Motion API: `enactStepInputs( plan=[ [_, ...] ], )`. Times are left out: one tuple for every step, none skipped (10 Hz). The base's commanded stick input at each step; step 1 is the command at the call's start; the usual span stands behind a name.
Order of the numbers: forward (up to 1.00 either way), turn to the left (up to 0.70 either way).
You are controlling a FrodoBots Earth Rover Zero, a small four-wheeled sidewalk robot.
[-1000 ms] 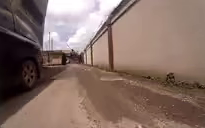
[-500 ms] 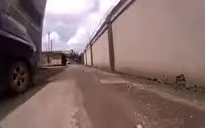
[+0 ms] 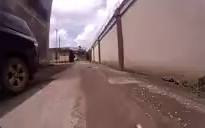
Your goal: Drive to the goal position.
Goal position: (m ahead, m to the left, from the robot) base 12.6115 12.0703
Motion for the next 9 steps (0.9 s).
enactStepInputs(
  plan=[
    [0.70,0.04],
    [0.70,0.04],
    [0.70,0.04],
    [0.70,0.04],
    [0.70,0.04],
    [0.70,0.04],
    [0.70,0.04],
    [0.70,0.04],
    [0.70,0.04]
  ],
)
